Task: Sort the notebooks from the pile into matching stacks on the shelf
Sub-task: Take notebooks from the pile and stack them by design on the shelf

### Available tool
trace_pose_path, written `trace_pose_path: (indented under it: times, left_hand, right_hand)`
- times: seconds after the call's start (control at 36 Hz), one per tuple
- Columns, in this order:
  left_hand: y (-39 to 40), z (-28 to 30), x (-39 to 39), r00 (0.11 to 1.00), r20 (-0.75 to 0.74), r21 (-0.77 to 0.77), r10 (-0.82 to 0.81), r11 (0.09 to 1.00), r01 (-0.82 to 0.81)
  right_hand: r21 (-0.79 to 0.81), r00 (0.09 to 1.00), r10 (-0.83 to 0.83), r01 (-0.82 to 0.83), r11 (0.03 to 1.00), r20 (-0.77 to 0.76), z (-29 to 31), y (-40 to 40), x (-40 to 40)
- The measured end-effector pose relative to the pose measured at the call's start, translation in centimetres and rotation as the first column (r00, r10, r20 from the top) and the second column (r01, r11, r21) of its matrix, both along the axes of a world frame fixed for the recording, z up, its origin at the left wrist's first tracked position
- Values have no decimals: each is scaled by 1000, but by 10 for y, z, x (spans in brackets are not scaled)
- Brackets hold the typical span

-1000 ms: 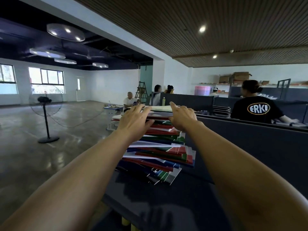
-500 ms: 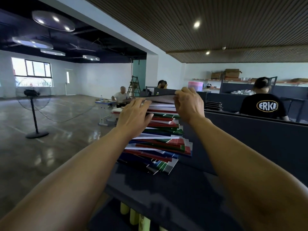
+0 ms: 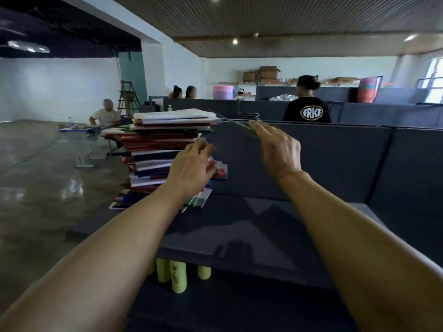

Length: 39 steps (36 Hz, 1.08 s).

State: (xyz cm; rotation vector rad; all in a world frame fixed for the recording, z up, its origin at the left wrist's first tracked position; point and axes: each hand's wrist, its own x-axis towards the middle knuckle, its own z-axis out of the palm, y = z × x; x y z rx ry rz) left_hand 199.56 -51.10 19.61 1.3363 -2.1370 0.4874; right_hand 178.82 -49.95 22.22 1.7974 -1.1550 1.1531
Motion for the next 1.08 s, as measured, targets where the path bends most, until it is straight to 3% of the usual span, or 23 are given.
trace_pose_path:
  times: [0.22, 0.33, 0.47, 0.61, 0.72, 0.81, 0.97, 1.08]
  left_hand:
    - [5, -35, -82, 979, -2, 92, -203, 975, 202]
    - [15, -49, -137, 962, -24, 124, -273, 954, 274]
    - [34, -61, -210, 932, -37, 171, -362, 916, 362]
    - [53, -71, -276, 915, -39, 200, -403, 893, 402]
    - [66, -81, -321, 910, -29, 231, -413, 883, 408]
    - [71, -90, -346, 917, -11, 258, -398, 885, 387]
    - [76, -106, -371, 949, 4, 311, -316, 902, 299]
    - [78, -111, -380, 956, 44, 349, -289, 902, 257]
  right_hand:
    - [166, 973, -231, 227, 960, 5, -43, 53, -93]
    - [280, 933, -358, 351, 894, -27, -63, 87, -150]
    - [217, 860, -508, 507, 834, -57, -79, 128, -223]
    - [277, 834, -548, 542, 793, -62, -87, 161, -285]
    - [502, 772, -615, 600, 623, -161, -94, 172, -327]
    - [574, 747, -622, 623, 532, -233, -102, 174, -348]
    - [645, 730, -537, 659, 387, -423, -134, 168, -365]
    - [685, 757, -478, 632, 362, -446, -148, 161, -372]
